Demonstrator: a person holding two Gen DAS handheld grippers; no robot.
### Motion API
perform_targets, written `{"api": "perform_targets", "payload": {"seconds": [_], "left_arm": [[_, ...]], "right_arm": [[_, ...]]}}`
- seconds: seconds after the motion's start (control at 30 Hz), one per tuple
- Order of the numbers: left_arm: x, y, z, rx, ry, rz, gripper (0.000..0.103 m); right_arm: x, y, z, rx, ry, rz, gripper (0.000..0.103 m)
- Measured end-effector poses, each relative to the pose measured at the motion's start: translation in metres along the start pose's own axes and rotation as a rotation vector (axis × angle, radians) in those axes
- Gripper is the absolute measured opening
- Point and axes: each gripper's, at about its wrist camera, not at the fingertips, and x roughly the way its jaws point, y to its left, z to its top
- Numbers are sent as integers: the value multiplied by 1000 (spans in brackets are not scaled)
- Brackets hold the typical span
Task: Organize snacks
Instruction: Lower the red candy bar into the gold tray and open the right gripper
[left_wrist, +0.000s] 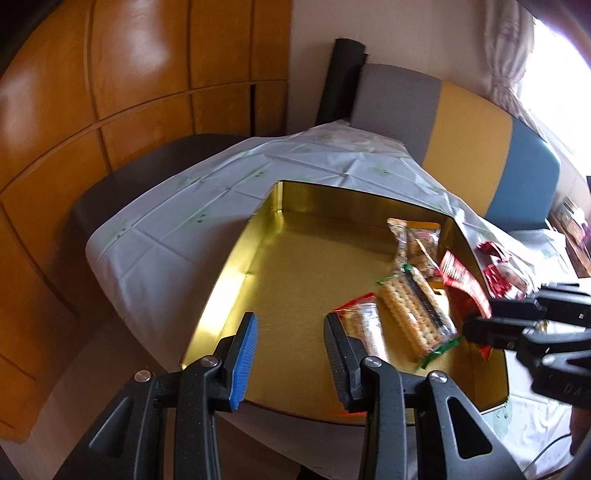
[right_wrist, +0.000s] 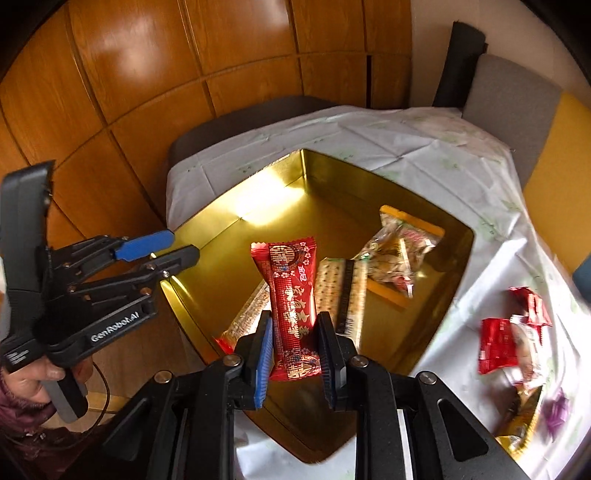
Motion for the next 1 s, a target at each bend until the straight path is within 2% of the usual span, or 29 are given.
{"api": "perform_targets", "payload": {"seconds": [0.23, 0.47, 0.73, 0.87, 1.0], "left_arm": [[2, 9, -1, -24, 5, 0, 37], [5, 7, -3, -14, 14, -7, 37], [2, 1, -3, 6, 8, -10, 37], [2, -2, -3, 15, 7, -12, 37], [0, -6, -4, 29, 4, -16, 37]], "right_arm": [[42, 8, 3, -20, 110, -10, 23], [60, 6, -4, -11, 178, -18, 27], [56, 8, -9, -2, 147, -10, 28], [46, 7, -10, 7, 114, -14, 32], [33, 6, -17, 9, 76, -43, 32]]}}
